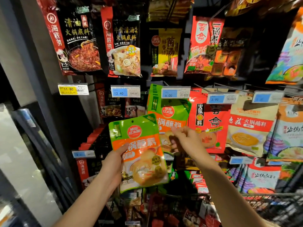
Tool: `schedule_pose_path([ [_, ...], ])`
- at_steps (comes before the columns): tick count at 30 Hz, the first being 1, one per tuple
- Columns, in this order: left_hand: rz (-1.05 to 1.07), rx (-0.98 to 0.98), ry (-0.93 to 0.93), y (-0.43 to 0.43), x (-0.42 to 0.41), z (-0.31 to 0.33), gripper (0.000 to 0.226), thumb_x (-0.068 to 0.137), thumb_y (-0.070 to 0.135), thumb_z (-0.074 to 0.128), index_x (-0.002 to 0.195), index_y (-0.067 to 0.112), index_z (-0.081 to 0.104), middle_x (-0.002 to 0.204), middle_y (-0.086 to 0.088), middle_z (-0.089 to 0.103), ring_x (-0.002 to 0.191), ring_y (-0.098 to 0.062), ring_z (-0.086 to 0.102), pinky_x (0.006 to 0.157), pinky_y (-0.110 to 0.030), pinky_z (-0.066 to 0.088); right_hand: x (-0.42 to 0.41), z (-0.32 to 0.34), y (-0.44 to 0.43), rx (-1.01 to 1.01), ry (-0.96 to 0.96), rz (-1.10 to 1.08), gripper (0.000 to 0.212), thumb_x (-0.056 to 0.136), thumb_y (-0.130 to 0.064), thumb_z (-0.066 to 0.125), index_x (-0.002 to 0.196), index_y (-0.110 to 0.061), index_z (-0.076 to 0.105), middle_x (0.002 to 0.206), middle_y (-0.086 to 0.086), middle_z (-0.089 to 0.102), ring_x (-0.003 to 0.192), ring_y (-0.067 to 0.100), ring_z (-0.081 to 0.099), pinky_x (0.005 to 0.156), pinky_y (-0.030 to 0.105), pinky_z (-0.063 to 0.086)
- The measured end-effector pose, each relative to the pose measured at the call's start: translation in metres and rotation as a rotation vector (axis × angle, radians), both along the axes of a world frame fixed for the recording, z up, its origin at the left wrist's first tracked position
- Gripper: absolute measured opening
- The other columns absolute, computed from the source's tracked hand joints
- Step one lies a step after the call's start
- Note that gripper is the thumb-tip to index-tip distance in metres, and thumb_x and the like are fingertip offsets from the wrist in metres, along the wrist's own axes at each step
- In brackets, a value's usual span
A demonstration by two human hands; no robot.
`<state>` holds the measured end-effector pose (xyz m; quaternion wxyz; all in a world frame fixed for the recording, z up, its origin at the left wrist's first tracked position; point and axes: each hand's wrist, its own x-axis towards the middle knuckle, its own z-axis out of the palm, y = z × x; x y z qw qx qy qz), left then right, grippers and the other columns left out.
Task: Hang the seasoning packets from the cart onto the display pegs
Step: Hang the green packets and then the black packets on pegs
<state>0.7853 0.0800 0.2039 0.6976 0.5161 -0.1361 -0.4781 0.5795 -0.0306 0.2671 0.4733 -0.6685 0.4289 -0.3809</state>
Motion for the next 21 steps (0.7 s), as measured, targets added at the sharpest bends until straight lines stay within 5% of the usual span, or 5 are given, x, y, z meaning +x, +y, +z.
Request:
schedule_pose_path([
  [5, -0.211, -0.014, -0.151, -0.031, -0.048, 0.03, 0.024, 0.097, 0.021, 0.066, 0.112, 0.004, 0.071, 0.107, -0.019, 0.076, 0.091, -0.029, 0.076, 0.086, -0.044, 0.061, -0.01, -0.021, 0.014, 0.018, -0.295, 0.047, 0.029, 0.103, -0.005, 0.058, 0.116, -0.029, 0.048, 0.108, -0.02, 0.061, 0.082, -0.022, 0.063, 0.072, 0.005, 0.05],
  [8, -0.053, -0.015, -0.726, -0.046, -0.05, 0.054, 0.014, 0.095, 0.01, 0.068, 0.108, 0.015, 0.067, 0.093, -0.005, 0.079, 0.072, -0.011, 0.074, 0.062, -0.027, 0.058, -0.023, -0.026, 0.001, -0.073, -0.245, -0.09, 0.046, 0.102, -0.016, 0.063, 0.138, -0.035, 0.043, 0.13, -0.02, 0.054, 0.128, 0.001, 0.049, 0.108, 0.029, 0.041],
  [12, 0.265, -0.225, -1.55, -0.059, -0.029, 0.1, 0.033, 0.095, 0.012, 0.062, 0.126, 0.024, 0.055, 0.088, 0.013, 0.065, 0.075, -0.009, 0.061, 0.063, -0.032, 0.045, -0.029, -0.02, -0.013, -0.177, -0.189, -0.15, 0.061, 0.1, -0.015, 0.065, 0.155, -0.019, 0.038, 0.143, -0.002, 0.04, 0.134, 0.008, 0.034, 0.109, 0.022, 0.025],
  [16, 0.197, -0.303, -2.001, -0.088, -0.013, 0.142, 0.058, 0.09, 0.023, 0.073, 0.142, 0.02, 0.049, 0.127, 0.0, 0.057, 0.115, -0.021, 0.053, 0.084, -0.038, 0.049, -0.013, -0.013, -0.024, -0.109, -0.337, -0.136, 0.061, 0.099, -0.012, 0.066, 0.153, -0.024, 0.039, 0.138, -0.009, 0.051, 0.122, 0.001, 0.05, 0.099, 0.022, 0.04],
  [21, 0.191, -0.284, -2.196, -0.112, -0.005, 0.15, 0.058, 0.09, 0.031, 0.074, 0.144, 0.021, 0.054, 0.129, -0.001, 0.065, 0.117, -0.027, 0.057, 0.091, -0.042, 0.046, 0.005, -0.006, -0.038, -0.066, -0.438, -0.133, 0.036, 0.099, -0.005, 0.064, 0.118, -0.035, 0.058, 0.117, 0.002, 0.075, 0.108, 0.021, 0.072, 0.095, 0.047, 0.058],
])
